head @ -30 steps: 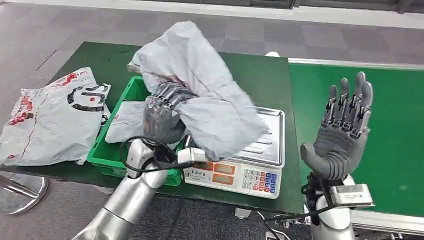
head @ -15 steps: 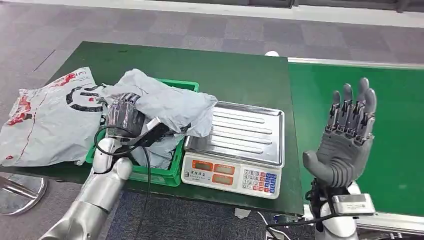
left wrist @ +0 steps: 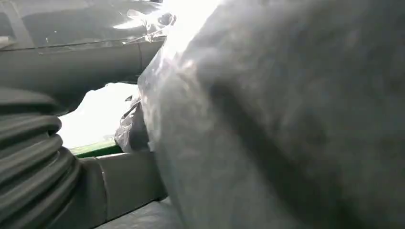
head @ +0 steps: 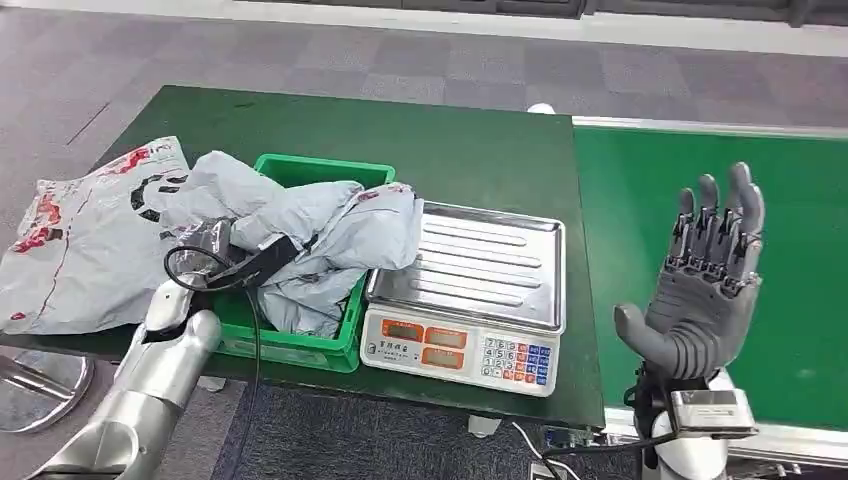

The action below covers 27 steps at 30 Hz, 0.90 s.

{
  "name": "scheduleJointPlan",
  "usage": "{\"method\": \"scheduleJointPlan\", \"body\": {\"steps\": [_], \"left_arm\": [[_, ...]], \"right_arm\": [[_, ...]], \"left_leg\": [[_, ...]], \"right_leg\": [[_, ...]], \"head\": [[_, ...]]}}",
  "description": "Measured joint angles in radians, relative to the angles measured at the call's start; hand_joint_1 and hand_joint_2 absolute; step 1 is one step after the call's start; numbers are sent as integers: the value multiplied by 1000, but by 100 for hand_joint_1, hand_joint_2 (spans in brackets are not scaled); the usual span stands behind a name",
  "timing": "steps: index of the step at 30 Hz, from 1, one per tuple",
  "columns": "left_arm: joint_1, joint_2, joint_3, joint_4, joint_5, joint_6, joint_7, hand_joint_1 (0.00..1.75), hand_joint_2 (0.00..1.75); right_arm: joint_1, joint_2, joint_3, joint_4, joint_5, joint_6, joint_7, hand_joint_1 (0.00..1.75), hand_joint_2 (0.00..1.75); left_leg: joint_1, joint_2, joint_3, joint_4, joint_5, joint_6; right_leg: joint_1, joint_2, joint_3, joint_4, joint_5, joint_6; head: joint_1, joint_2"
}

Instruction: Moved the parcel from conveyor to table for the left to box.

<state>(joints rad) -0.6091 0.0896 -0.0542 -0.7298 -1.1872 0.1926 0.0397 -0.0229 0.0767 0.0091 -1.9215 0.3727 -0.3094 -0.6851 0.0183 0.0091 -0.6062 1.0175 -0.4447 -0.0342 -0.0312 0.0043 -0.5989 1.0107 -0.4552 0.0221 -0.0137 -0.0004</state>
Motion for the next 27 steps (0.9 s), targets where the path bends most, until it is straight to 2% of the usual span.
{"method": "scheduleJointPlan", "body": {"steps": [3, 7, 8, 12, 13, 20, 27], "left_arm": [[-4, 0, 0, 5, -6, -14, 7, 175, 175], [-36, 0, 0, 34, -31, -111, 14, 175, 175], [-47, -2, 0, 45, -36, -134, 4, 0, 175], [-53, -19, 0, 63, -2, -119, -95, 0, 175], [-40, -25, 0, 52, 19, -99, -104, 0, 0], [50, -74, 4, -122, 199, -15, -139, 0, 0], [115, -78, 40, -261, 329, 103, -211, 0, 0]], "right_arm": [[0, 2, -2, 0, 2, 0, 0, 0, 175], [-1, 6, -5, 0, 16, 2, 11, 0, 175], [-2, 7, -6, 0, 18, 2, 12, 0, 175], [-2, 11, -11, 0, 13, -3, 14, 0, 175], [0, 11, -12, 0, 10, -3, 13, 0, 175], [6, 11, -18, -3, -36, 3, 1, 0, 175], [11, 11, -34, -5, -76, 17, -8, 0, 175]], "left_leg": [[0, 0, 1, 0, 0, 0], [0, -1, 4, -1, 1, -1], [0, -1, 6, -1, 1, -1], [0, -1, 12, -2, 0, 0], [0, -1, 12, -2, 0, 0], [0, -2, 8, -1, 0, 0], [0, -2, 7, -1, -2, -2]], "right_leg": [[0, 0, 0, 0, 1, -1], [0, 0, 4, 0, 0, -1], [0, 0, 6, 0, 0, -2], [0, -1, 12, 0, -2, -2], [0, -1, 12, 0, -2, -2], [0, -2, 9, 0, -1, -2], [1, 0, 7, 0, -3, -3]], "head": [[0, 0], [0, 0], [0, 0], [0, 0], [0, 0], [0, 0], [0, 0]]}}
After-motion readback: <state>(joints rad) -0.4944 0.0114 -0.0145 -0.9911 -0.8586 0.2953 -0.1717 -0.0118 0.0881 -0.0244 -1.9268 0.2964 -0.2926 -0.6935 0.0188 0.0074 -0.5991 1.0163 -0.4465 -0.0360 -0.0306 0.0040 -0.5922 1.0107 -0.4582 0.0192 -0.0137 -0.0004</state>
